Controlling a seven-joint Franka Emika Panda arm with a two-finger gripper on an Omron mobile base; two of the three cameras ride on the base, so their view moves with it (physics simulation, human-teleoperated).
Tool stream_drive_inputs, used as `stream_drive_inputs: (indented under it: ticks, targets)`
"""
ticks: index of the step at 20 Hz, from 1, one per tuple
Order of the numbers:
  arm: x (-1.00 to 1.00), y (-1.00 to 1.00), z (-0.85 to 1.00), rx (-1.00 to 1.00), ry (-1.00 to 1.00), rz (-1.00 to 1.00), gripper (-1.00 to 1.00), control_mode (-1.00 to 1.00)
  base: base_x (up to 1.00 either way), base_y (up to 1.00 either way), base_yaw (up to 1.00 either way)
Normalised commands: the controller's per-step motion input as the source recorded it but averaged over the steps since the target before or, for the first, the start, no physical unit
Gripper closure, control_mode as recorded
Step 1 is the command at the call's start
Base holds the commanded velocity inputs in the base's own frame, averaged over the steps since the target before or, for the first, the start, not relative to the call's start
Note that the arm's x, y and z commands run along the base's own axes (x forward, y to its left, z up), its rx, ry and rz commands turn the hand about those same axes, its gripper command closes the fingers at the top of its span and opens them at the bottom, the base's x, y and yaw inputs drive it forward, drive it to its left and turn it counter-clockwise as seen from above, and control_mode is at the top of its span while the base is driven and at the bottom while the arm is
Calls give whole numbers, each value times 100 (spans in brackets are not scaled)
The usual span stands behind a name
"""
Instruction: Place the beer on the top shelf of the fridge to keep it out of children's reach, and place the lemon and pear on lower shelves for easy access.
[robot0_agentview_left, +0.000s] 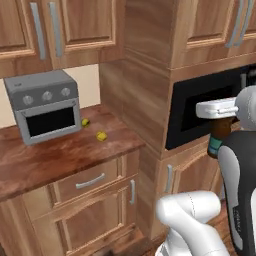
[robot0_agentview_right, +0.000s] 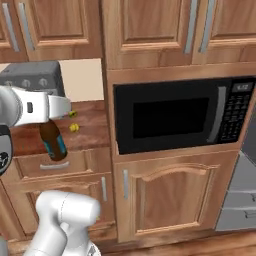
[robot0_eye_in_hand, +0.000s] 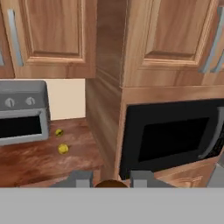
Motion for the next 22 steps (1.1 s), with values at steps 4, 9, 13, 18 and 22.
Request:
stream_drive_inputs:
  ticks: [4, 9, 13, 18, 22]
  targets:
    - [0, 0, 0, 0, 0, 0, 100, 100, -1, -62, -64]
    - [0, 0, 0, 0, 0, 0, 100, 100, 0, -59, -64]
    - [0, 0, 0, 0, 0, 0, 100, 100, 0, -54, -59]
    - [0, 0, 0, 0, 0, 0, 100, 100, 5, -62, -50]
    - [0, 0, 0, 0, 0, 0, 100, 100, 42, -64, -38]
